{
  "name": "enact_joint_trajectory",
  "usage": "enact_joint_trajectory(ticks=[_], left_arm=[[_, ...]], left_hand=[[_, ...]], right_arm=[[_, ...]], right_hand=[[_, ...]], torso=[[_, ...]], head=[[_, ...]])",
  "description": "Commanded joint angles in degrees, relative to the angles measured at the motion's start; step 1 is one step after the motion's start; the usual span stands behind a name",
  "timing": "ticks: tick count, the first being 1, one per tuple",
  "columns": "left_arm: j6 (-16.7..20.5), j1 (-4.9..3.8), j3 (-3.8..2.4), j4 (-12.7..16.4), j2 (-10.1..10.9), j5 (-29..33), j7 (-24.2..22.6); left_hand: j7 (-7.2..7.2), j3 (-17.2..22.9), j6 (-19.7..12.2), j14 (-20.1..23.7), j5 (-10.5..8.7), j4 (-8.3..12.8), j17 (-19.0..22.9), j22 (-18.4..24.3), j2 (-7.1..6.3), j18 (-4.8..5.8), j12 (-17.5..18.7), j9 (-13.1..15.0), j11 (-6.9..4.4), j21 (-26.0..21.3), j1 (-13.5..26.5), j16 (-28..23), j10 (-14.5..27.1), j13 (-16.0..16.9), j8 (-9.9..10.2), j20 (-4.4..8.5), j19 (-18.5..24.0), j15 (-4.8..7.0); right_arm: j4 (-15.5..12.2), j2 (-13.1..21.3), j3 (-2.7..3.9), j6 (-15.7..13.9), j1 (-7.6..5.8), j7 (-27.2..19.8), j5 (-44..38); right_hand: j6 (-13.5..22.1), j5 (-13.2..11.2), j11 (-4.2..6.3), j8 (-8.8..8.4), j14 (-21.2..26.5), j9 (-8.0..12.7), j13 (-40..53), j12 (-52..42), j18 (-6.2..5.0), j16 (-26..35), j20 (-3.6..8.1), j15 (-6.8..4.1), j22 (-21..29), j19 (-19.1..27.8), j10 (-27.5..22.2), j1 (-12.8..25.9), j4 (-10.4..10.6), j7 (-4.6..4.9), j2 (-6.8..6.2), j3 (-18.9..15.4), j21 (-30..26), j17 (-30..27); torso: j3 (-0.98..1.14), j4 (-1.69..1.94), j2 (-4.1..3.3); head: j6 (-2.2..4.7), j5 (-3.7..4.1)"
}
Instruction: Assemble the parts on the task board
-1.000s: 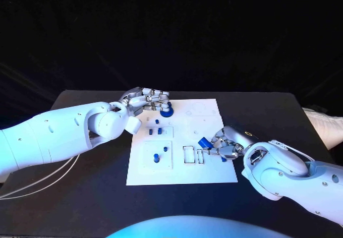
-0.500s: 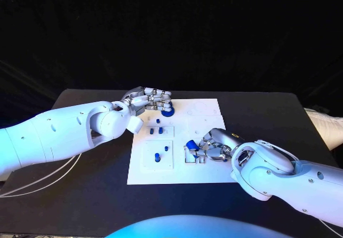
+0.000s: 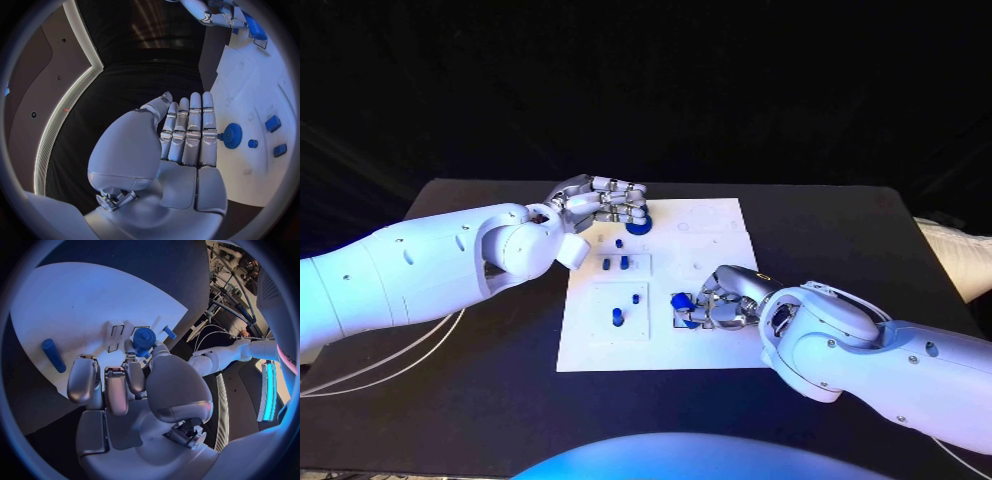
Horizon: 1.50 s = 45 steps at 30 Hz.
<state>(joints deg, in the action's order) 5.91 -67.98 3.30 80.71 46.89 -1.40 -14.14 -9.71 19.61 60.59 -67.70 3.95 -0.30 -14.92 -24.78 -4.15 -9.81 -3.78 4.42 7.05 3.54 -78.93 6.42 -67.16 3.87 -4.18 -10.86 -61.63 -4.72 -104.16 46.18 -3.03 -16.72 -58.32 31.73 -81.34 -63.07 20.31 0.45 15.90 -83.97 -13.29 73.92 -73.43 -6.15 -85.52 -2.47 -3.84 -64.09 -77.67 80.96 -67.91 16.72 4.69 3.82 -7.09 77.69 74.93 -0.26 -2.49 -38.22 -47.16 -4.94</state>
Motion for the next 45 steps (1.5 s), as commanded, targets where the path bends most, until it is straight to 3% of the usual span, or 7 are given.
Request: enact_joint_trajectory(ticks=[1,18,23,28,33,38,45], left_arm=[[-0.33,-0.01,-0.04,0.14,-0.04,0.14,-0.48],[-0.31,-0.01,-0.04,0.1,-0.01,0.14,-0.48],[-0.36,-0.01,-0.04,0.06,-0.07,0.14,-0.46],[-0.39,-0.01,-0.04,0.03,-0.07,0.14,-0.43],[-0.48,-0.01,-0.04,0.01,-0.05,0.14,-0.34],[-0.55,-0.01,-0.04,-0.01,-0.05,0.14,-0.27],[-0.67,-0.01,-0.04,-0.07,-0.08,0.14,-0.2]], left_hand=[[-0.28,-0.07,-0.01,-0.35,0.23,-0.02,0.07,0.06,0.05,-0.7,0.11,-0.09,0.13,0.14,0.31,-0.35,0.09,0.0,0.31,0.04,-0.36,-0.02],[-0.28,-0.07,-0.01,-0.35,0.23,-0.02,0.07,0.06,0.05,-0.7,0.11,-0.09,0.13,0.14,0.31,-0.35,0.09,0.0,0.31,0.04,-0.36,-0.02],[-0.28,-0.07,-0.01,-0.35,0.23,-0.02,0.07,0.06,0.05,-0.7,0.11,-0.09,0.13,0.14,0.31,-0.35,0.09,0.0,0.31,0.04,-0.36,-0.02],[-0.28,-0.07,-0.01,-0.35,0.23,-0.02,0.07,0.06,0.05,-0.7,0.11,-0.09,0.13,0.14,0.31,-0.35,0.09,0.0,0.31,0.04,-0.36,-0.02],[-0.28,-0.05,0.0,-0.38,0.22,-0.02,0.08,0.21,0.12,-0.71,0.09,-0.08,0.13,0.15,0.28,-0.39,0.08,0.0,0.28,0.04,-0.39,-0.01],[-0.28,-0.05,0.0,-0.38,0.22,-0.02,0.08,0.21,0.12,-0.71,0.09,-0.08,0.13,0.15,0.28,-0.39,0.08,0.0,0.28,0.04,-0.39,-0.01],[-0.28,-0.05,0.0,-0.38,0.22,-0.02,0.08,0.21,0.12,-0.71,0.09,-0.08,0.13,0.15,0.28,-0.39,0.08,0.0,0.28,0.04,-0.39,-0.01]], right_arm=[[0.16,-0.19,0.01,1.82,0.05,1.41,-1.53],[0.33,-0.4,0.01,2.79,0.05,3.07,-4.96],[0.26,-0.46,0.01,2.25,0.05,2.7,-5.48],[0.13,-0.33,0.01,1.73,0.05,2.26,-5.84],[-0.19,-0.13,0.01,1.83,0.08,1.47,-5.99],[0.1,-0.38,0.01,2.76,0.11,1.4,-6.13],[0.85,-0.95,0.01,3.53,0.12,1.92,-6.27]], right_hand=[[-1.77,0.05,0.42,0.4,-4.74,-0.64,-0.1,0.21,1.06,-0.18,0.42,-0.61,-0.08,0.08,0.35,0.61,-0.07,-1.38,0.94,-0.83,0.16,8.38],[-1.47,-1.49,0.76,2.02,-4.67,-3.51,0.54,0.55,1.04,0.07,0.74,-0.92,0.05,0.14,0.71,5.89,0.01,-1.78,2.37,-4.53,-0.02,8.05],[-0.68,-9.47,0.72,2.77,-4.59,-5.2,0.48,1.33,1.01,0.34,0.77,-0.91,0.26,0.23,0.57,10.45,0.02,-1.73,1.88,-8.52,-0.22,7.68],[-0.4,-11.08,0.69,2.95,-4.56,-5.71,0.38,1.69,0.98,0.48,0.74,-0.88,0.42,0.31,0.48,11.49,0.02,-1.7,1.83,-9.56,-0.34,7.5],[0.08,-9.87,0.75,3.38,-4.56,-6.8,0.72,1.82,0.98,0.52,0.73,-0.89,0.44,0.31,0.6,6.47,-1.57,-1.71,1.59,-9.09,-0.43,7.47],[0.66,-11.67,0.85,3.71,-4.56,-7.78,0.94,2.05,0.97,0.56,0.86,-1.02,0.41,0.27,0.63,-3.36,-7.19,-1.82,2.51,-5.64,-0.49,7.43],[0.86,-13.83,0.91,3.87,-4.58,-8.29,1.18,2.04,1.0,0.52,0.9,-1.07,0.26,0.19,0.74,-5.75,-8.8,-1.9,3.13,-4.22,-0.45,7.51]], torso=[[0.04,-0.04,0.0],[0.04,-0.05,-0.01],[0.03,-0.02,0.0],[0.01,-0.04,0.0],[0.04,-0.01,-0.02],[0.0,0.01,0.01],[0.02,0.03,0.0]], head=[[-0.12,0.22],[-0.21,0.19],[-0.2,0.21],[-0.25,0.23],[-0.3,0.22],[-0.4,0.25],[-0.54,0.21]])
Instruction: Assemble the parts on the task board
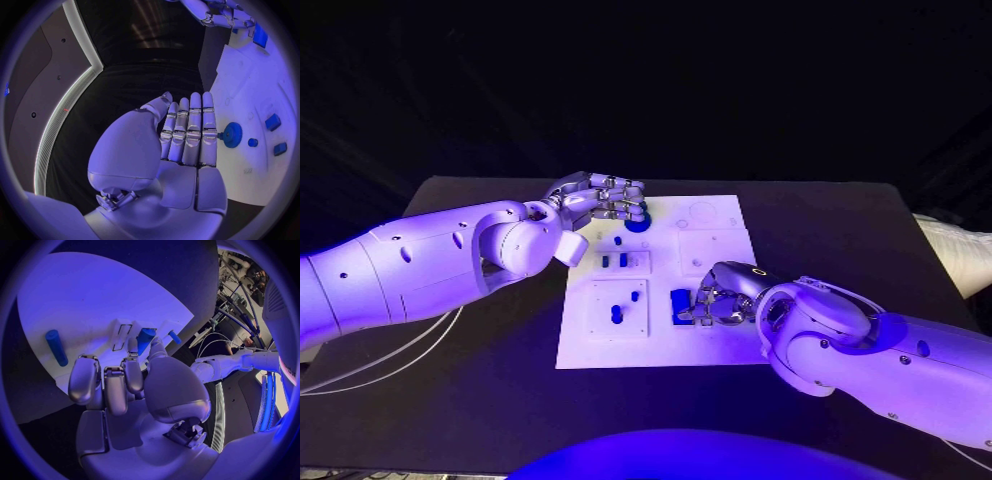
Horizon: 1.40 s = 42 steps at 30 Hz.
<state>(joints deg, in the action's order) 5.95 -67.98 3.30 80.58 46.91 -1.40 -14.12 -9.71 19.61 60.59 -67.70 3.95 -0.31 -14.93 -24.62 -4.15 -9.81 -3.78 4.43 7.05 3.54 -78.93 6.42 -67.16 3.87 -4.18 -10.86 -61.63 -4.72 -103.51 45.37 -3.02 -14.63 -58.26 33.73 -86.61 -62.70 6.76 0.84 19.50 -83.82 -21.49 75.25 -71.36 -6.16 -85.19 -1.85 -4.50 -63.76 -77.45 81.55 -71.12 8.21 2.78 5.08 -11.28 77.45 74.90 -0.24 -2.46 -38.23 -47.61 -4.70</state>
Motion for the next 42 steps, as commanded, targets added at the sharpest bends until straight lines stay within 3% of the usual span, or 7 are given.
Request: enact_joint_trajectory(ticks=[1,7,15,21,25,28,42], left_arm=[[-0.71,-0.02,-0.04,0.05,-0.09,0.14,-0.21],[-0.8,-0.02,-0.04,0.05,-0.02,0.14,-0.12],[-0.86,-0.02,-0.03,0.12,0.2,0.14,-0.05],[-0.88,-0.02,-0.02,0.1,0.41,0.14,0.0],[-0.88,-0.02,-0.02,0.18,0.49,0.14,-0.04],[-0.92,-0.02,-0.02,0.39,0.58,0.14,-0.17],[-1.04,-0.02,-0.03,0.47,0.62,0.14,-0.2]], left_hand=[[-0.28,-0.05,0.0,-0.38,0.22,-0.02,0.09,0.05,0.12,-0.7,0.09,-0.08,0.13,0.15,0.28,-0.39,0.08,0.0,0.28,0.04,-0.39,-0.01],[-0.28,-0.05,0.0,-0.38,0.22,-0.02,0.09,0.05,0.12,-0.7,0.09,-0.08,0.13,0.15,0.28,-0.39,0.08,0.0,0.28,0.04,-0.39,-0.01],[-0.28,-0.05,0.0,-0.38,0.22,-0.02,0.09,0.05,0.12,-0.7,0.09,-0.08,0.13,0.15,0.28,-0.39,0.08,0.0,0.28,0.04,-0.39,-0.01],[-0.28,-0.06,0.0,-0.39,0.21,-0.06,0.1,0.16,0.15,-0.7,0.09,-0.08,0.13,0.16,0.31,-0.42,0.09,0.0,0.28,0.03,-0.41,-0.02],[-0.28,-0.07,0.0,-0.39,0.2,-0.08,0.1,0.22,0.16,-0.69,0.09,-0.08,0.14,0.16,0.33,-0.44,0.09,0.0,0.28,0.03,-0.42,-0.03],[-0.28,-0.07,0.0,-0.39,0.2,-0.08,0.1,0.22,0.16,-0.69,0.09,-0.08,0.14,0.16,0.33,-0.44,0.09,0.0,0.28,0.03,-0.42,-0.03],[-0.25,-0.06,0.0,-0.38,0.2,-0.06,0.11,0.31,0.17,-0.69,0.09,-0.08,0.12,0.15,0.3,-0.48,0.09,0.0,0.27,0.03,-0.42,-0.03]], right_arm=[[0.27,-0.15,0.0,1.5,0.07,0.0,-1.02],[0.12,0.39,0.0,0.75,0.1,0.01,-1.24],[-2.7,4.47,0.07,-5.13,0.16,-1.63,0.19],[-5.08,9.48,0.21,-9.29,-0.46,-6.99,5.91],[-5.27,12.08,0.24,-8.65,-0.95,-7.49,5.84],[-4.52,13.36,0.24,-6.97,-1.12,-6.47,3.14],[-1.26,12.82,0.16,-0.99,-0.15,-1.12,-3.55]], right_hand=[[0.5,-0.28,0.52,0.26,-4.73,-0.09,-0.16,-0.03,1.0,0.19,0.28,-0.41,-0.07,-0.03,0.15,-2.54,-0.29,0.01,1.88,-0.03,-0.21,7.54],[0.49,-0.32,0.5,0.29,-4.73,-0.16,-0.12,-0.03,1.01,0.2,0.28,-0.41,-0.09,-0.05,0.17,-2.45,-0.26,0.05,1.94,0.01,-0.21,7.53],[0.75,0.52,0.25,0.36,-4.68,-0.78,-0.33,0.65,0.98,0.36,0.11,-0.19,0.08,0.03,0.02,1.72,2.25,0.29,0.36,-2.23,-0.36,7.31],[3.48,2.71,-0.57,-1.55,-4.47,-0.43,-3.93,5.86,0.59,1.01,-0.25,0.4,2.21,1.22,-2.66,0.87,2.15,1.31,-0.24,-3.06,-1.6,6.44],[4.11,2.38,-0.72,-2.61,-4.42,-0.2,-5.63,8.35,0.47,1.15,-0.53,0.54,2.72,1.52,-3.92,-4.67,-0.96,1.55,0.87,-1.04,-1.98,6.3],[4.2,-3.38,-0.8,-3.59,-4.37,0.16,-7.32,10.81,0.44,1.32,-0.44,0.56,2.95,1.62,-5.03,-9.77,-4.16,1.71,2.29,1.89,-2.19,6.12],[3.94,-2.46,-1.5,-6.83,-4.26,1.79,-9.74,13.98,0.3,1.79,-1.11,1.24,3.76,2.0,-5.7,-6.82,-2.5,2.51,1.76,2.71,-2.85,5.61]], torso=[[0.0,-0.03,-0.01],[0.01,-0.1,-0.02],[0.02,-0.04,0.0],[-0.05,-0.11,0.09],[-0.01,-0.16,0.02],[-0.06,-0.2,0.04],[0.05,-0.01,-0.02]], head=[[-0.13,-0.05],[-0.22,-0.08],[-0.21,-0.09],[-0.04,-0.11],[0.08,0.19],[0.2,0.32],[0.55,1.01]])
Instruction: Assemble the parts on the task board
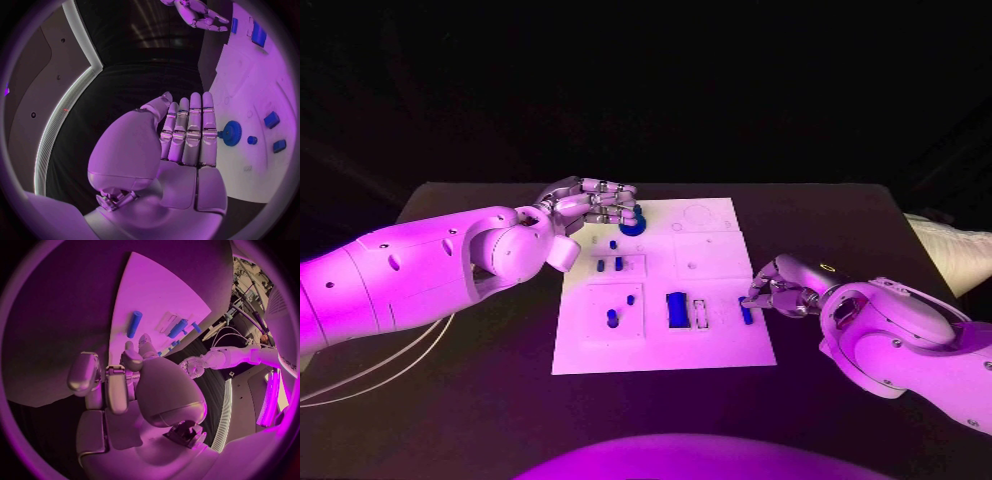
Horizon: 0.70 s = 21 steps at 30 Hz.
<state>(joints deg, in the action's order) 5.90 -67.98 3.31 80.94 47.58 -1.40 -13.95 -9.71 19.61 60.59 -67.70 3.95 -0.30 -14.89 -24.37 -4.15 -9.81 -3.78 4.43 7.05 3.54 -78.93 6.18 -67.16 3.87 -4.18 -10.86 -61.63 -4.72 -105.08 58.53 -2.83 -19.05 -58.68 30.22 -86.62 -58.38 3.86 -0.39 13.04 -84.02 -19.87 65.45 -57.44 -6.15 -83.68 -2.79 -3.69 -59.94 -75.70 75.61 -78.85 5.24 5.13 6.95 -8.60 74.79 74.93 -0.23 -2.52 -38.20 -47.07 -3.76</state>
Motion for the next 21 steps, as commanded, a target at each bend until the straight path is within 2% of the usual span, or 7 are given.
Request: enact_joint_trajectory(ticks=[1,17,21], left_arm=[[-1.01,-0.02,-0.04,0.11,-0.05,0.14,-0.34],[-1.06,-0.02,-0.04,0.05,-0.05,0.14,-0.28],[-1.07,-0.02,-0.04,0.05,-0.04,0.14,-0.27]], left_hand=[[-0.25,-0.06,0.0,-0.39,0.2,-0.06,0.07,0.07,0.17,-0.69,0.09,-0.08,0.12,0.15,0.3,-0.24,0.09,0.0,0.27,0.03,-0.42,-0.03],[-0.25,-0.06,0.0,-0.39,0.2,-0.06,0.07,0.07,0.17,-0.69,0.09,-0.08,0.12,0.15,0.3,-0.24,0.09,0.0,0.27,0.03,-0.42,-0.03],[-0.25,-0.06,0.0,-0.39,0.2,-0.06,0.07,0.07,0.17,-0.69,0.09,-0.08,0.12,0.15,0.3,-0.24,0.09,0.0,0.27,0.03,-0.42,-0.03]], right_arm=[[0.45,-0.49,-0.03,3.6,0.34,2.59,-3.69],[1.76,-2.09,-0.1,7.29,0.77,4.33,-5.62],[2.15,-2.92,-0.13,9.06,0.97,4.84,-7.08]], right_hand=[[-0.52,0.59,-0.26,-0.48,-4.07,0.24,0.05,0.06,0.3,0.29,-0.18,0.42,-0.07,0.23,0.27,1.1,0.62,0.16,-0.19,0.07,-0.19,5.6],[-1.28,1.13,-0.26,-1.23,-4.07,0.62,0.02,0.06,0.29,0.34,-0.2,0.42,-0.07,0.17,0.47,2.4,1.67,0.11,-1.25,0.22,-0.23,5.57],[-1.53,1.03,-0.18,-1.45,-4.06,0.72,-0.03,0.13,0.28,0.39,-0.18,0.38,-0.03,0.18,0.45,2.08,1.46,0.05,-1.96,0.46,-0.28,5.51]], torso=[[0.04,0.02,-0.03],[0.01,-0.01,-0.02],[0.01,0.03,-0.04]], head=[[-0.05,0.06],[-0.18,0.07],[-0.27,0.06]])
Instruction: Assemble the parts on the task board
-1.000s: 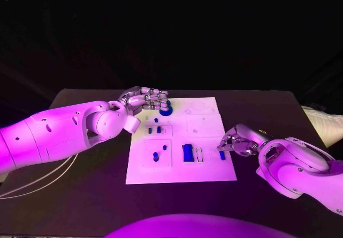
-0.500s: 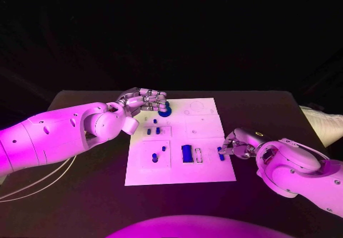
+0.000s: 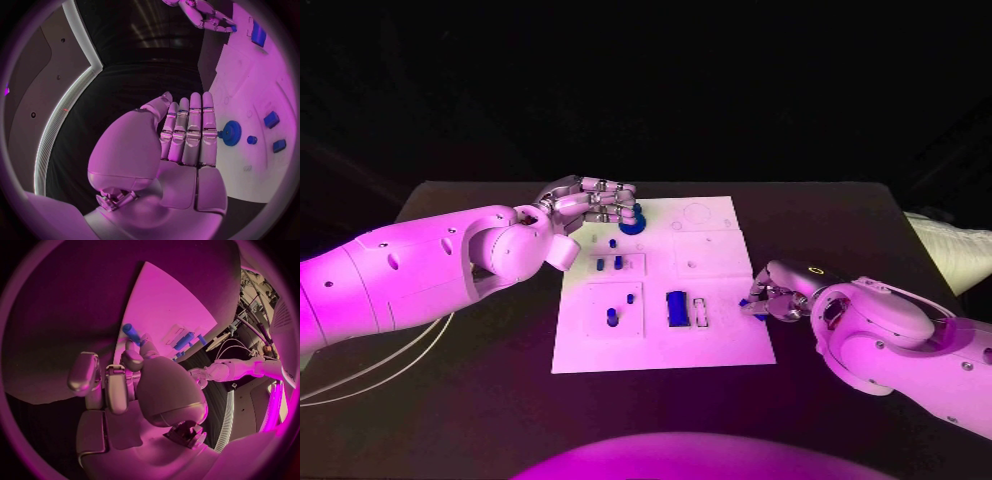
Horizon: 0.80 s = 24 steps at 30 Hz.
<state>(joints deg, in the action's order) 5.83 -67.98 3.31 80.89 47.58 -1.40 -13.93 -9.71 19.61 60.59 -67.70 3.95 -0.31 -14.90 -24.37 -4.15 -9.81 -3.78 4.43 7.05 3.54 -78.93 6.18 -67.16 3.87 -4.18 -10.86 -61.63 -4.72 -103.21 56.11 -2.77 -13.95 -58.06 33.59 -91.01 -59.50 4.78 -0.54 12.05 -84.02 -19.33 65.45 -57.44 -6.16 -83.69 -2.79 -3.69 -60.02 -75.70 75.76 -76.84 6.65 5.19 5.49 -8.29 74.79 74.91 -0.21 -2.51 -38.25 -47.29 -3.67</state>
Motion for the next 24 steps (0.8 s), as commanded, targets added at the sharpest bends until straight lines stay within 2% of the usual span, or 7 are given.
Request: enact_joint_trajectory(ticks=[1,8,12,21,24], left_arm=[[-0.99,-0.02,-0.04,0.09,-0.05,0.14,-0.29],[-0.93,-0.02,-0.04,0.07,-0.07,0.14,-0.26],[-0.94,-0.02,-0.04,0.09,-0.06,0.14,-0.25],[-0.92,-0.02,-0.04,0.04,-0.08,0.14,-0.22],[-0.93,-0.02,-0.04,0.02,-0.09,0.14,-0.2]], left_hand=[[-0.25,-0.06,0.0,-0.39,0.2,-0.06,0.08,0.06,0.17,-0.69,0.09,-0.08,0.12,0.15,0.3,-0.24,0.09,0.0,0.27,0.02,-0.42,-0.03],[-0.25,-0.06,0.0,-0.39,0.2,-0.06,0.08,0.06,0.17,-0.69,0.09,-0.08,0.12,0.15,0.3,-0.24,0.09,0.0,0.27,0.02,-0.42,-0.03],[-0.25,-0.06,0.0,-0.39,0.2,-0.06,0.08,0.06,0.17,-0.69,0.09,-0.08,0.12,0.15,0.3,-0.24,0.09,0.0,0.27,0.02,-0.42,-0.03],[-0.25,-0.06,0.0,-0.39,0.2,-0.06,0.08,0.06,0.17,-0.69,0.09,-0.08,0.12,0.15,0.3,-0.24,0.09,0.0,0.27,0.02,-0.42,-0.03],[-0.25,-0.06,0.0,-0.39,0.2,-0.06,0.08,0.06,0.17,-0.69,0.09,-0.08,0.12,0.15,0.3,-0.24,0.09,0.0,0.27,0.02,-0.42,-0.03]], right_arm=[[0.36,-0.7,-0.21,4.52,0.42,1.6,-3.03],[0.58,-1.75,-0.29,8.19,0.77,2.45,-5.75],[0.64,-2.0,-0.33,9.75,0.9,2.77,-7.97],[0.46,-2.35,-0.38,12.98,1.08,3.54,-13.03],[0.43,-2.41,-0.39,13.19,1.09,3.72,-13.97]], right_hand=[[-0.46,0.06,-0.03,-0.52,-4.06,0.21,-0.05,0.17,0.28,0.41,-0.18,0.38,0.04,0.18,0.28,-0.04,-0.02,-0.02,-0.7,0.21,-0.29,5.51],[-0.98,0.07,0.06,-0.87,-4.03,0.35,0.0,0.13,0.29,0.51,-0.13,0.3,0.03,0.18,0.31,-1.11,-0.78,-0.11,-1.79,0.99,-0.35,5.41],[-1.33,0.13,0.13,-1.09,-4.02,0.44,-0.04,0.22,0.29,0.59,-0.08,0.24,0.02,0.18,0.25,-2.11,-1.5,-0.18,-2.24,1.74,-0.39,5.33],[-2.72,1.21,0.56,-1.3,-4.01,0.58,-0.06,0.38,0.4,0.67,0.23,-0.13,-0.57,-0.13,0.14,-6.1,-4.58,-0.61,-2.42,4.91,-0.17,5.31],[-3.18,1.36,0.67,-1.3,-4.02,0.61,0.03,0.27,0.47,0.66,0.3,-0.2,-0.89,-0.3,0.25,-6.64,-5.17,-0.73,-2.29,5.82,-0.01,5.35]], torso=[[0.0,0.04,0.01],[-0.06,-0.04,0.06],[0.0,-0.07,0.02],[-0.02,0.03,0.06],[-0.01,0.03,0.05]], head=[[-0.06,-0.05],[-0.09,0.01],[-0.11,-0.01],[-0.3,0.08],[-0.33,0.11]])
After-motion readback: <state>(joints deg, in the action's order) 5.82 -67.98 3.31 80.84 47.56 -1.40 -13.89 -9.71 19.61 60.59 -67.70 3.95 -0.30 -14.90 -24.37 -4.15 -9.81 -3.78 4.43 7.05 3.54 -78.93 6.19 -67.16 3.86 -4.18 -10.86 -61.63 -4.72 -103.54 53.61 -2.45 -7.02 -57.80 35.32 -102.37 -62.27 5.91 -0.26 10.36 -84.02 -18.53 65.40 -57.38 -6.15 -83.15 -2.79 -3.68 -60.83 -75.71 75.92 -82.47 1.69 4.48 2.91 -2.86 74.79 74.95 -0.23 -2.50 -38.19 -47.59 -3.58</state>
